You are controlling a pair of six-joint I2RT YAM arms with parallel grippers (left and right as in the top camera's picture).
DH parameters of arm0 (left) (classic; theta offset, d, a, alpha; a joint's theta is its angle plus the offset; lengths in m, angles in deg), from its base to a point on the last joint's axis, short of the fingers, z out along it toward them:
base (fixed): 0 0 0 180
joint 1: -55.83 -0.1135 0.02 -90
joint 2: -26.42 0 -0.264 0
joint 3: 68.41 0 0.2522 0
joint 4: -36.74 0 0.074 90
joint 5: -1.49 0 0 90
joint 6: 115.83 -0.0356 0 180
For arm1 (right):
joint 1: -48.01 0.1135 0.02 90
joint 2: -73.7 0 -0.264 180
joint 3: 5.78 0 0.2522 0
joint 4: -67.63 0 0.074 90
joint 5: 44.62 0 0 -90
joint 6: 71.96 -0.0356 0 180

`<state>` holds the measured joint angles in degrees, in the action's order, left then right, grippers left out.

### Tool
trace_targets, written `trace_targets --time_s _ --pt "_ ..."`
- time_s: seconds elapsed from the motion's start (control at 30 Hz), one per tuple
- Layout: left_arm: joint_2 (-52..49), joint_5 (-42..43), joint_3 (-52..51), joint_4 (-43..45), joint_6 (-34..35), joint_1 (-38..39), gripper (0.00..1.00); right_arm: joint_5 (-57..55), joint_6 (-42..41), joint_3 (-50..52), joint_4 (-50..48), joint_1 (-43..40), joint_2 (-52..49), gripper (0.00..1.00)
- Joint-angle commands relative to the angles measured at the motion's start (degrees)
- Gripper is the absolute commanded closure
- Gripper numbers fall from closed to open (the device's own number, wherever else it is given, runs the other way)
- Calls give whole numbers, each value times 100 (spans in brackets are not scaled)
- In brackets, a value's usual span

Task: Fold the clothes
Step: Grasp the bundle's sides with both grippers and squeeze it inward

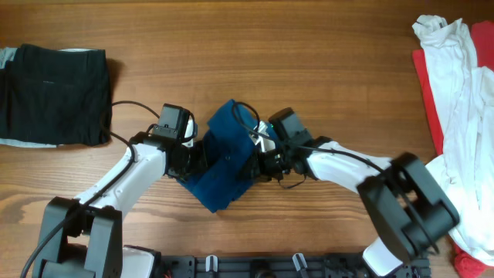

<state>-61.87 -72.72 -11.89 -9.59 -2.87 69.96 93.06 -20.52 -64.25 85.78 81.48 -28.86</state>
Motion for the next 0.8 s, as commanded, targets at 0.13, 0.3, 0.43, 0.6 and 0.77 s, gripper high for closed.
trace_targets --time_s 0.13,0.3,0.43,0.6,0.77 --pt "-511 -1108 -297 -11 678 -17 74 -1137 -280 48 57 -184 -859 96" --pt "-516 -780 -457 -260 846 -11 76 -1189 -136 -11 79 -826 -855 96" --pt "-509 -599 -527 -699 1572 -11 86 -1187 111 -254 109 -1252 -844 96" --pt "-223 -264 -393 -776 1360 -11 85 -1172 533 -514 509 -1298 -782 96" --pt "1508 -898 614 -621 391 -17 0 -1237 787 -511 686 -1298 -693 96"
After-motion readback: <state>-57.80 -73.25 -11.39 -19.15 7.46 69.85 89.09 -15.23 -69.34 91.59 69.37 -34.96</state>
